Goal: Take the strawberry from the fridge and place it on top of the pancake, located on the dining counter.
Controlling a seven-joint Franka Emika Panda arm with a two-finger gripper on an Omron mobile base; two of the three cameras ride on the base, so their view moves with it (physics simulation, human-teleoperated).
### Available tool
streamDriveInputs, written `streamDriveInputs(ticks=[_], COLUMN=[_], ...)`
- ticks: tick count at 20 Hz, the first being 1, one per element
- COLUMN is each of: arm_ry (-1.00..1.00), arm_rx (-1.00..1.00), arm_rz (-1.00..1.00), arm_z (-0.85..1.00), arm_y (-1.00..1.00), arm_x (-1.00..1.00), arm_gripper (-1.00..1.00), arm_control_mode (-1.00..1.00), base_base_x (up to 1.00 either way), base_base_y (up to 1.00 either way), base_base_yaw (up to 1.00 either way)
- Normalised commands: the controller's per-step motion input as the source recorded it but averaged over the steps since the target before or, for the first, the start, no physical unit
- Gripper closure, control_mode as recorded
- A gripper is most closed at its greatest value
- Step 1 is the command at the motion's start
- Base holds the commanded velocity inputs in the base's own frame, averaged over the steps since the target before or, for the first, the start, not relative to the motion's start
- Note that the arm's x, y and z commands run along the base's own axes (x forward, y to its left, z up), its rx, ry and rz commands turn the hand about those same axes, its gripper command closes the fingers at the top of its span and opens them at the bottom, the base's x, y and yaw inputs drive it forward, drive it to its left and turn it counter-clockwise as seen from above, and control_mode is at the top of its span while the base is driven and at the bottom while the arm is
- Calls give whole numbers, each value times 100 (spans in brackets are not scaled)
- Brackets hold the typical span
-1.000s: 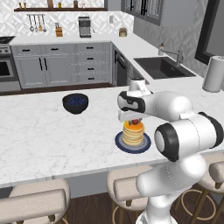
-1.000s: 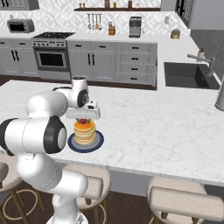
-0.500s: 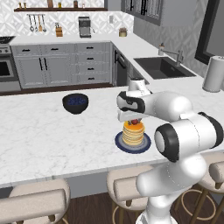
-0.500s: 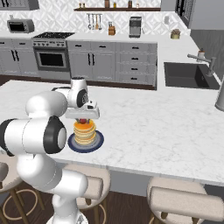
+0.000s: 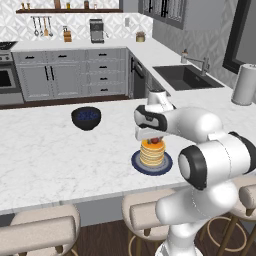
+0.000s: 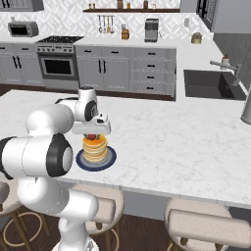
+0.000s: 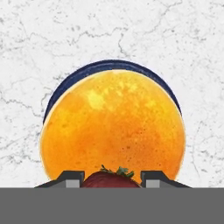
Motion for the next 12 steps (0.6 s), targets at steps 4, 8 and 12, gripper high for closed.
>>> streamDriveInputs(ticks=[4,8,12], arm_ry=[0,0,0], arm_rx=[0,0,0], arm_rz=[0,0,0], arm_z=[0,0,0], arm_y=[0,0,0], arm_x=[2,0,0], arm_gripper=[100,-100,-100], arm_control_mode=[-100,-100,-100], base_base_x=[0,0,0], base_base_y=[0,0,0], base_base_yaw=[0,0,0])
